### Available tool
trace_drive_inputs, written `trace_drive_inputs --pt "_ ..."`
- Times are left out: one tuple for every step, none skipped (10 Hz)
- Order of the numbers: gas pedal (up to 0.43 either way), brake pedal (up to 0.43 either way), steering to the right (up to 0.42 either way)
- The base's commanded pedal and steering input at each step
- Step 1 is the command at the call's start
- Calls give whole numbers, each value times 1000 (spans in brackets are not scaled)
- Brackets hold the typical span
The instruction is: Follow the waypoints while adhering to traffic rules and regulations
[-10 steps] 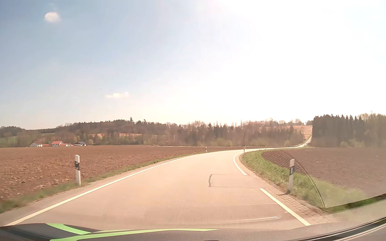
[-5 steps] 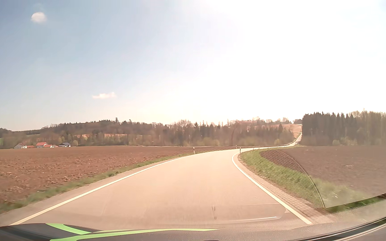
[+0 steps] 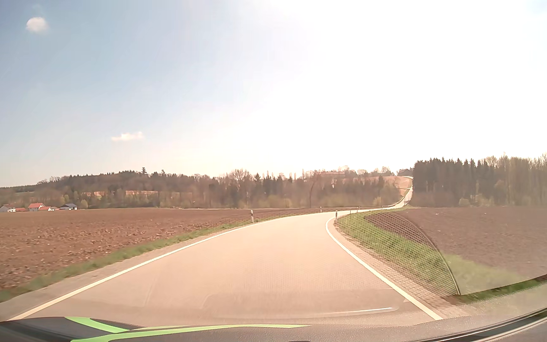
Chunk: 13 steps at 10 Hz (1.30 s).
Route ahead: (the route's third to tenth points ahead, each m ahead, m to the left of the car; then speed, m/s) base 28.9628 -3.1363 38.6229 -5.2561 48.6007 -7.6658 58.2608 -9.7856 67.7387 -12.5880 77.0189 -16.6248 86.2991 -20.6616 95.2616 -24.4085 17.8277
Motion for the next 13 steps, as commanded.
trace_drive_inputs --pt "240 0 31" --pt "240 0 30" --pt "240 0 30" --pt "240 0 29" --pt "240 0 28" --pt "240 0 28" --pt "240 0 28" --pt "240 0 27" --pt "240 0 27" --pt "240 0 27" --pt "240 0 27" --pt "240 0 27" --pt "240 0 27"
